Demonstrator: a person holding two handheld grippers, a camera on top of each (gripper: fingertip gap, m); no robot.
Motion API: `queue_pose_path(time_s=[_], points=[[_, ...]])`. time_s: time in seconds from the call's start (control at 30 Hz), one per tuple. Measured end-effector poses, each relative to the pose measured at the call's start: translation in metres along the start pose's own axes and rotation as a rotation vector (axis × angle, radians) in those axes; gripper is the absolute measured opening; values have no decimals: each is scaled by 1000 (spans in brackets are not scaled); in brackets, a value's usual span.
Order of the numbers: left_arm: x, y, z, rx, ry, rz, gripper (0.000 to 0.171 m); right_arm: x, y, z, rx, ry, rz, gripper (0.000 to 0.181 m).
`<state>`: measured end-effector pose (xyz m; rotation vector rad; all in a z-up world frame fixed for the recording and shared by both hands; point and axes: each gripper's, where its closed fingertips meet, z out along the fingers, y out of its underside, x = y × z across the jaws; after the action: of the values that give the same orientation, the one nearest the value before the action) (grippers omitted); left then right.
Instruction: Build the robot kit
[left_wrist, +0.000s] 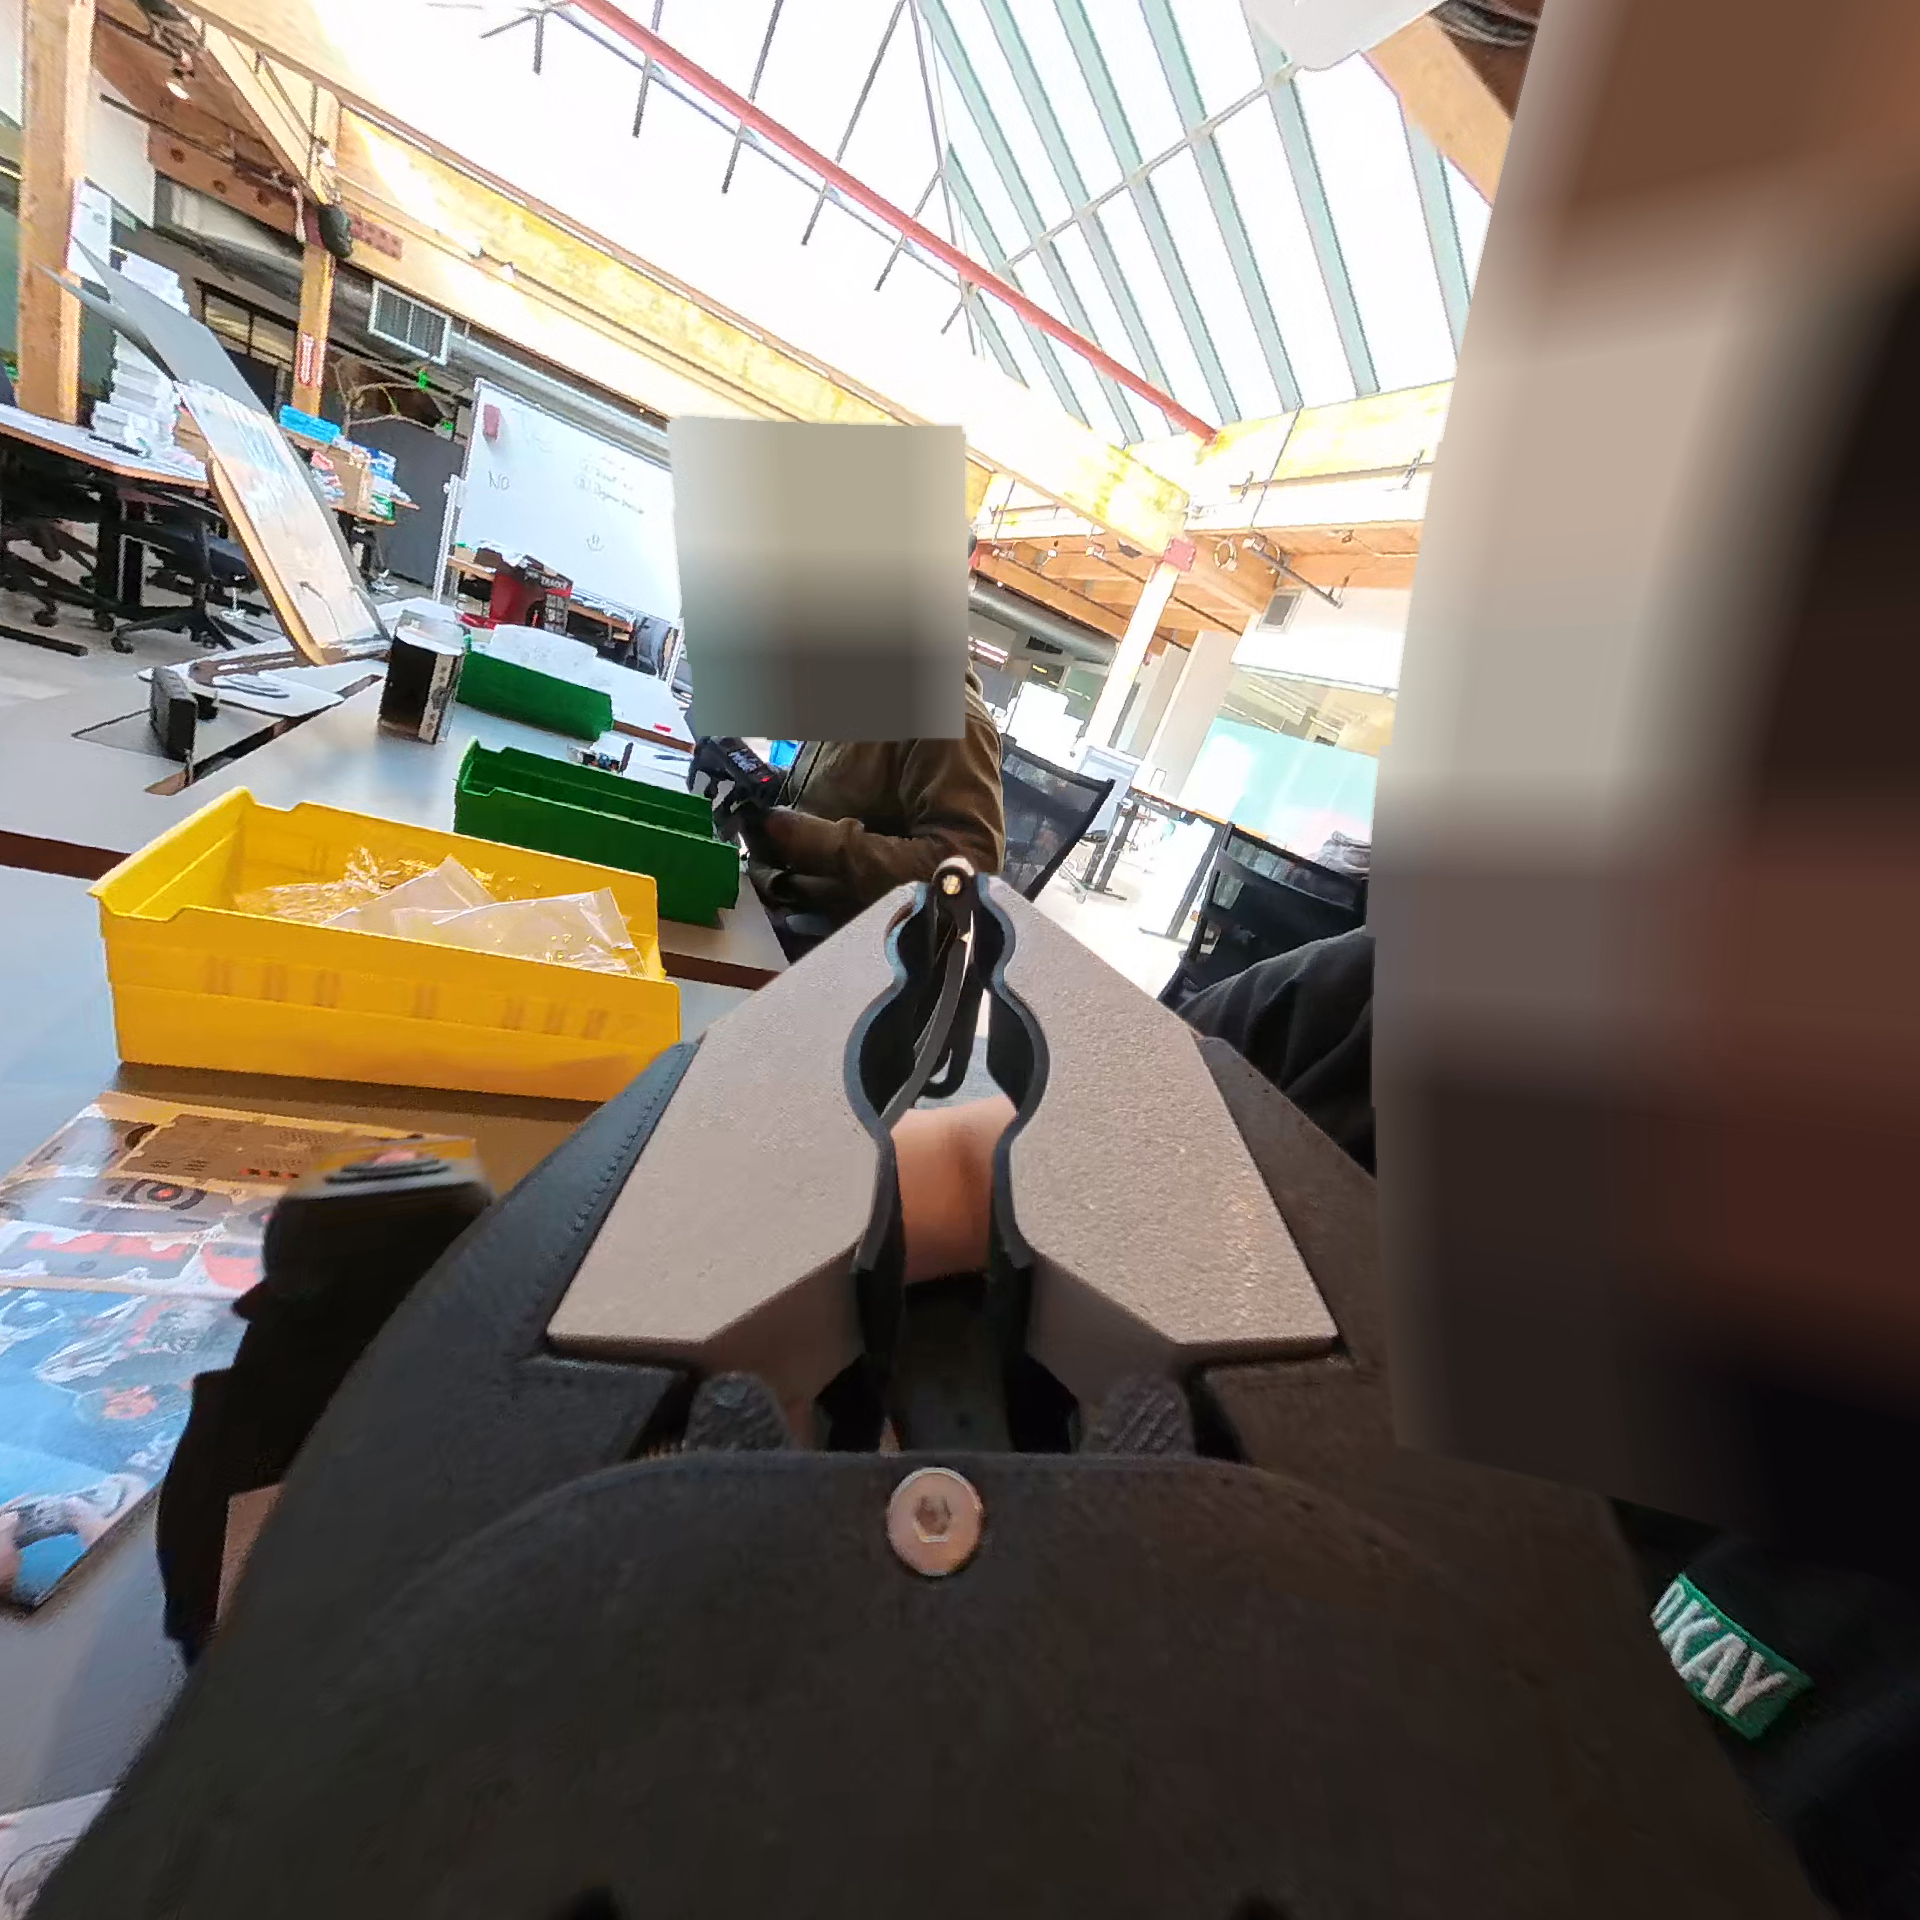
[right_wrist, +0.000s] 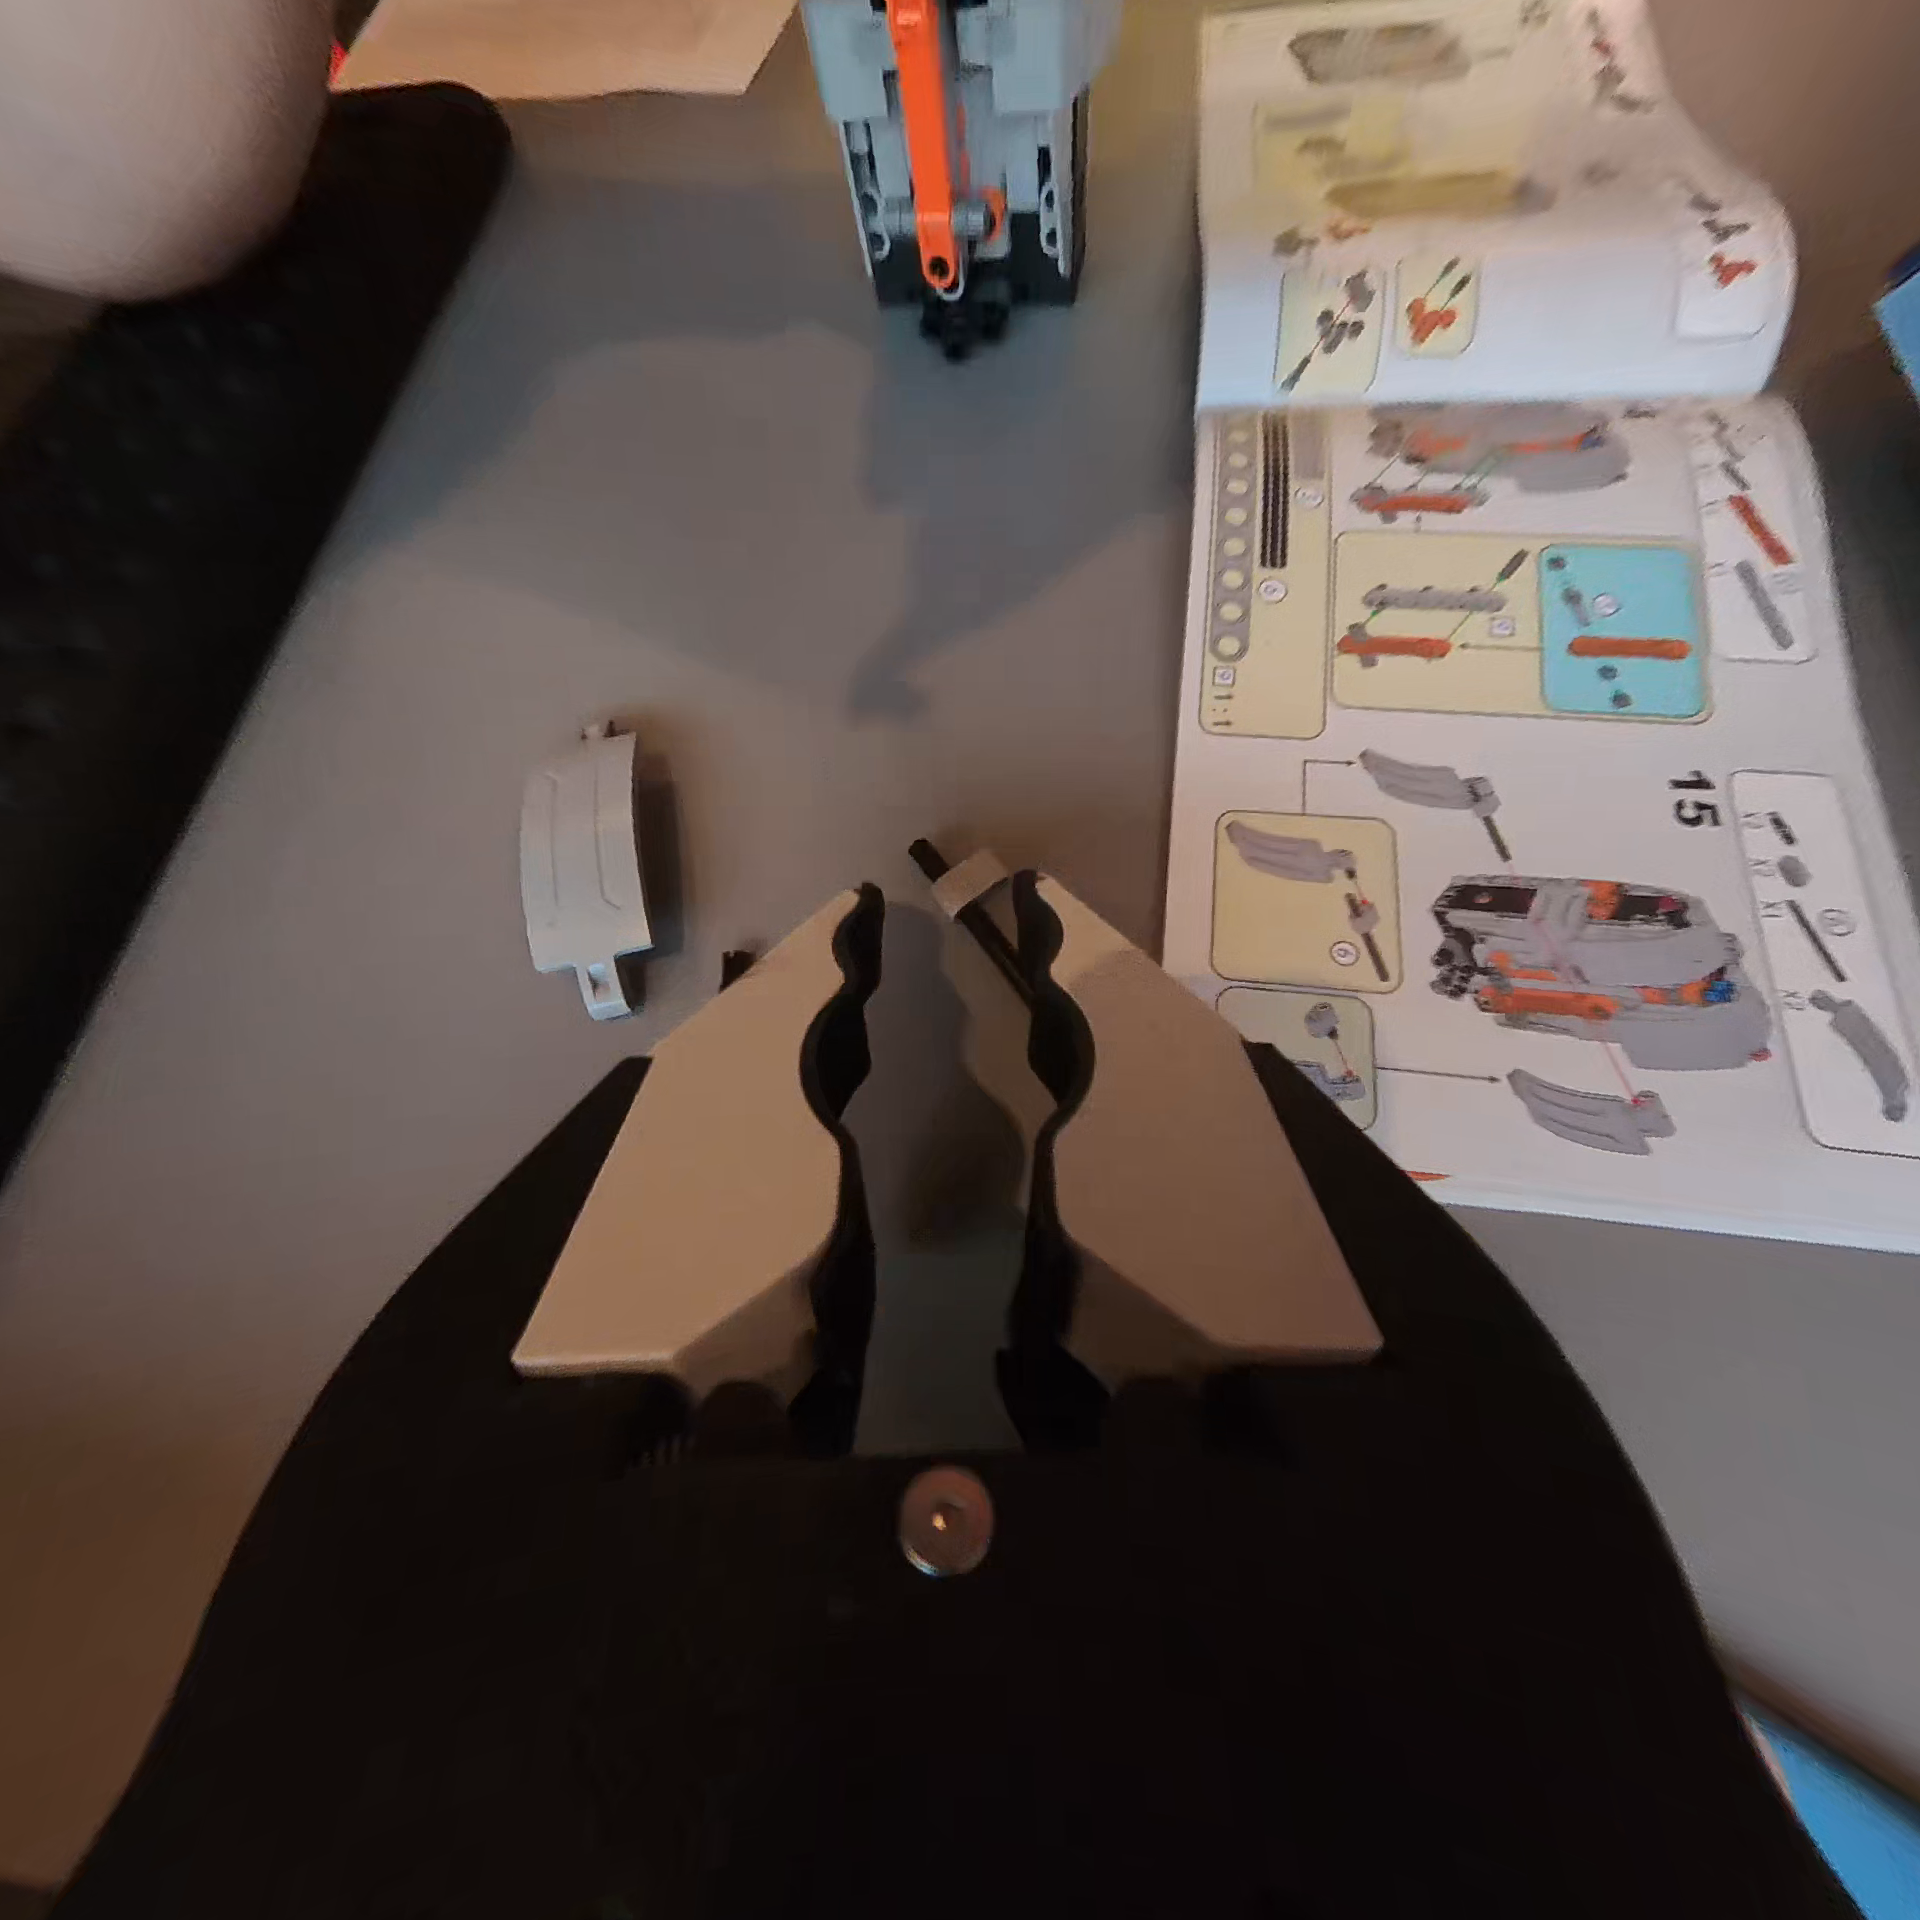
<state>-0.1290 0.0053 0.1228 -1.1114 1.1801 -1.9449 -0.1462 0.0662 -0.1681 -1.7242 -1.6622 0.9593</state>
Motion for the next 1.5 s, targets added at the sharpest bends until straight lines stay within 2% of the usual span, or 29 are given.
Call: queue_pose_path(time_s=[0.17, 0.23, 0.33, 0.4, 0.53, 0.6, 0.7, 0.77, 0.87, 0.93, 1.03, 1.13, 1.27, 1.5], points=[[-2, 3, 1, -22, -8, -4, 4, 6, -3, 1, 9, -19, 36, 24], [-5, 6, 1, -29, -16, -17, 4, 5, 5, 5, -57, -34, 20, 24], [-9, 8, 1, -41, -32, -29, 4, 4, 6, 5, -90, -31, -6, 9], [-11, 10, 1, -50, -38, -30, 4, 0, 5, 8, -86, -35, -19, 7], [-14, 10, -3, -55, -60, -30, 4, 5, 11, -4, -178, 52, -66, 7], [-17, 8, -8, -54, -92, -27, 4, 8, 17, -21, -289, 161, -110, 6], [-16, 2, -18, -44, -134, -13, 4, 13, 43, -68, -647, 392, -221, 7], [-15, -3, -25, -38, -169, 12, 4, 9, 52, -99, -821, 510, -291, 7], [-11, -10, -34, -23, -202, 33, 4, 1, 55, -133, -963, 686, -419, 7], [-7, -14, -38, -14, -208, 46, 4, -14, 58, -138, -990, 732, -541, 7], [-4, -17, -39, -3, -206, 50, 4, -36, 60, -128, -961, 809, -688, 8], [-4, -17, -38, -6, -211, 39, 4, -46, 56, -103, -845, 905, -673, 8], [-4, -15, -35, -9, -209, 30, 4, -50, 45, -74, -697, 991, -557, 8], [-5, -14, -34, -11, -207, 12, 4, -56, 49, -47, -464, 847, -130, 7]])
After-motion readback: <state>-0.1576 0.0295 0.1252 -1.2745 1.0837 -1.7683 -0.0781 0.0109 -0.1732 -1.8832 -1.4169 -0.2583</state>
